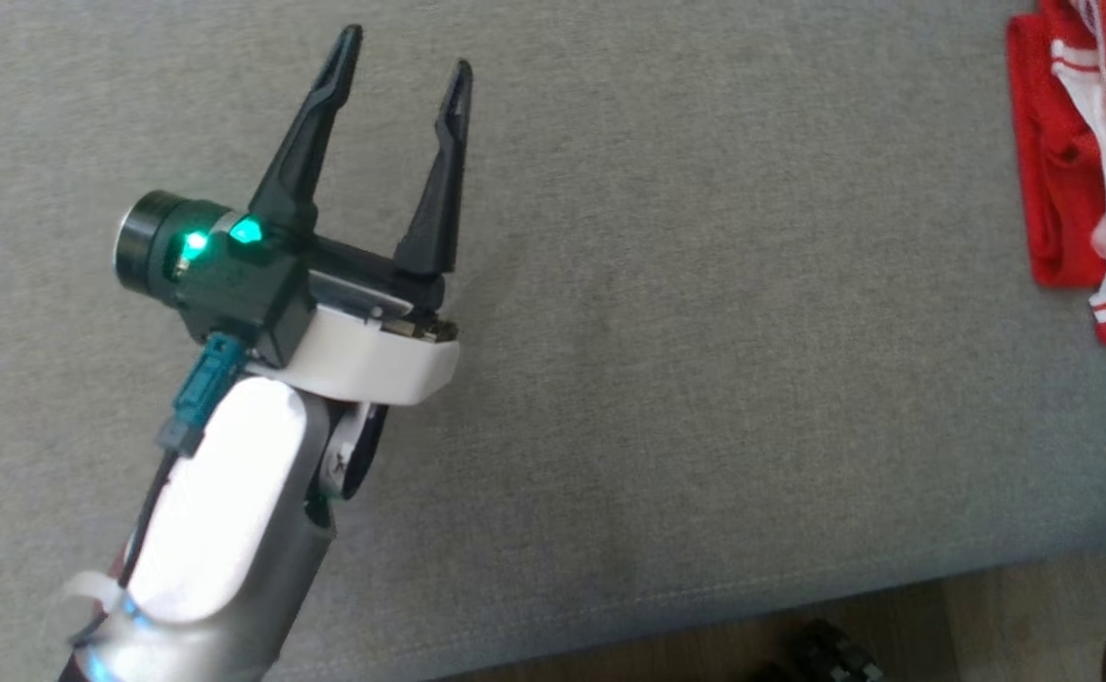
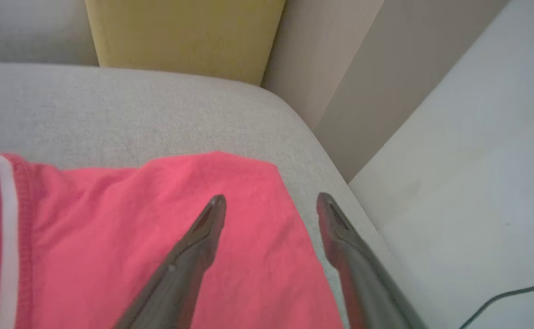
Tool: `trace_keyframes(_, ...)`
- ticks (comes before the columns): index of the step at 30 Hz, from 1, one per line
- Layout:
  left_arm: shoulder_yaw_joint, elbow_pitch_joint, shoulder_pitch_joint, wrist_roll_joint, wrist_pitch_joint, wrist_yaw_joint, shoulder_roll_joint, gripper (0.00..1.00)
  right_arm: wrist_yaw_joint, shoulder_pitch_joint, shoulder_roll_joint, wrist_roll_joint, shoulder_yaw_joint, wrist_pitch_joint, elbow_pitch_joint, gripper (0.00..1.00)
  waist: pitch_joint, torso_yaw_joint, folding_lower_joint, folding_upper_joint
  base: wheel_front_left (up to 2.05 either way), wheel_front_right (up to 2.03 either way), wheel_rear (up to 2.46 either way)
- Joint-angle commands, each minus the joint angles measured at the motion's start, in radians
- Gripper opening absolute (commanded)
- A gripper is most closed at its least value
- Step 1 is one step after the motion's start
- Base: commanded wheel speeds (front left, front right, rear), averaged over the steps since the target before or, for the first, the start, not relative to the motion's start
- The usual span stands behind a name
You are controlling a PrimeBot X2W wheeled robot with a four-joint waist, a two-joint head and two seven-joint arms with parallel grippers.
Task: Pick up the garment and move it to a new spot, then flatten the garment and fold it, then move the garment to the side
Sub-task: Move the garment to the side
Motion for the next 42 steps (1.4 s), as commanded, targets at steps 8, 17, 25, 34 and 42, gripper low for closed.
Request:
trace_keyframes(8,0.107,0.001,0.110,-0.010,-0.005,0.009,-0.029,1.00,-0.001,0.187,0.112,0.003,-0.019,-0.150,-0.192,1.00,-0.149,0.073,-0.0002,0.0000,0.00,0.00,0.00)
trace_keyframes(17,0.185,0.021,0.243,-0.007,-0.005,0.009,-0.057,1.00,-0.001,0.394,0.278,0.025,0.044,-0.134,-0.466,1.00,-0.281,0.166,-0.0002,0.0000,0.00,0.00,0.00)
trace_keyframes(25,0.268,0.024,0.338,0.011,-0.005,-0.023,-0.063,1.00,-0.001,0.541,0.367,0.040,0.130,-0.072,-0.645,1.00,-0.375,0.253,-0.0002,0.0000,0.00,0.00,0.00)
trace_keyframes(34,0.314,0.069,0.446,0.022,-0.005,-0.085,-0.045,1.00,-0.001,0.656,0.409,0.044,0.182,-0.042,-0.700,1.00,-0.473,0.253,-0.0002,0.0000,0.00,0.00,0.00)
trace_keyframes(42,0.317,0.115,0.504,0.032,-0.005,-0.107,-0.034,1.00,-0.001,0.742,0.423,0.049,0.191,-0.028,-0.729,1.00,-0.540,0.223,-0.0002,0.0000,0.00,0.00,0.00)
